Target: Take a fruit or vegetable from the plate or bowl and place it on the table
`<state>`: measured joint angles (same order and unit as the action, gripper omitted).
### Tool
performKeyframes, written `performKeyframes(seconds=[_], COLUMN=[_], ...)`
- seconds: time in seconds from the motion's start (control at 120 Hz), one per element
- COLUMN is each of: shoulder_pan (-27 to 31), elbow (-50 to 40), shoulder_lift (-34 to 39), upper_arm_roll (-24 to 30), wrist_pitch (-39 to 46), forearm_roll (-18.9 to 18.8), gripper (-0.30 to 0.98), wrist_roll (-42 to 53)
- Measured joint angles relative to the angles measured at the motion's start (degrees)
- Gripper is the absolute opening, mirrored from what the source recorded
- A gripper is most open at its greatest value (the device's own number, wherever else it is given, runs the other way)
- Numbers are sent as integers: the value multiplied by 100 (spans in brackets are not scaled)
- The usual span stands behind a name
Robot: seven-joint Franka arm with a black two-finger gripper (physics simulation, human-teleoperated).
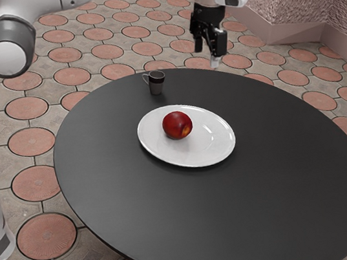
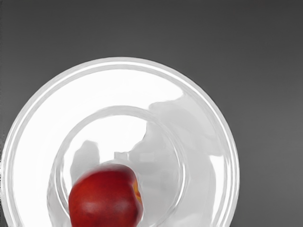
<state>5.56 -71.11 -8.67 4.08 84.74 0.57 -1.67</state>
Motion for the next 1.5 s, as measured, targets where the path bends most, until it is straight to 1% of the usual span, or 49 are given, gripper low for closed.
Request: performKeyframes(seconds=[0.2,0.35,0.433,0.5,0.55,0.642,0.775,1.0,1.042,1.192,1.35,1.5], shoulder_pan=[90,85,85,111,126,133,137,87,27,143,143,93], elbow=[15,-67,-550,-1147,-1693,-2352,-3010,-3744,-3851,-3942,-4079,-4247], shoulder_lift=[15,-13,9,247,518,763,1031,1280,1323,1360,1298,1303], upper_arm_roll=[-27,-21,-45,-72,-78,-82,-82,-123,-220,-489,-504,-488], wrist_pitch=[-112,-220,-53,122,313,628,1042,1664,1774,2025,2243,2504], forearm_roll=[-15,-123,-253,-307,-320,-329,-309,-161,-150,-166,-177,-103], gripper=[68,68,68,68,68,68,68,68,68,68,68,68], wrist_roll=[0,10,79,148,207,306,429,591,622,740,837,909])
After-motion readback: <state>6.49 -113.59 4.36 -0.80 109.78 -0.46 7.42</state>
